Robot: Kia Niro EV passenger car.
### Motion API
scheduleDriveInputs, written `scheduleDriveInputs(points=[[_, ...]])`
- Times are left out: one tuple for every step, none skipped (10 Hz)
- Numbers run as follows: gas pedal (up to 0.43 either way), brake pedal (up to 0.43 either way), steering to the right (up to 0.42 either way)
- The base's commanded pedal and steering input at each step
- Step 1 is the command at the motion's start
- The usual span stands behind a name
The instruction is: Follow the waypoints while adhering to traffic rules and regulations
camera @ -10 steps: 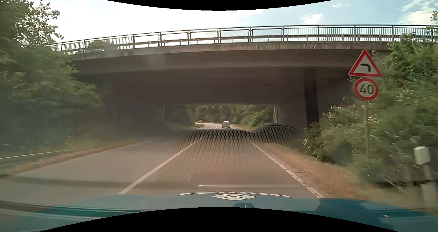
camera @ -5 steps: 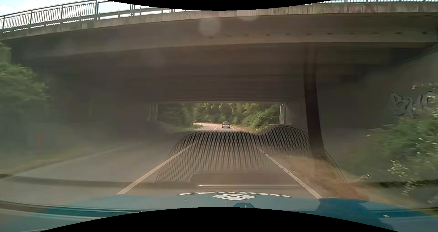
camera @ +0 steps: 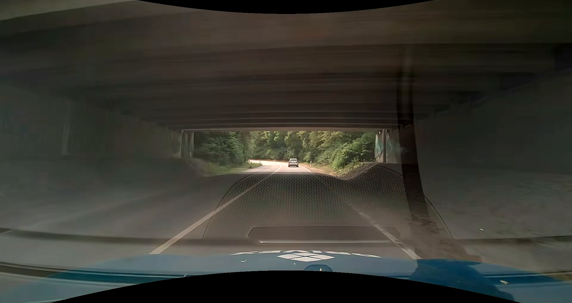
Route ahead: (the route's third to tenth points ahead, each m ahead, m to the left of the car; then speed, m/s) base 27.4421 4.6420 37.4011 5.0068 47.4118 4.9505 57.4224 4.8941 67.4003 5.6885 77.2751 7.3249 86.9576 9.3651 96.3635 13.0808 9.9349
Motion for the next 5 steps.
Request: scheduleDriveInputs(points=[[0.157, 0.0, 0.0], [0.157, 0.0, -0.001], [0.157, 0.0, -0.001], [0.157, 0.0, -0.001], [0.157, 0.0, -0.001]])
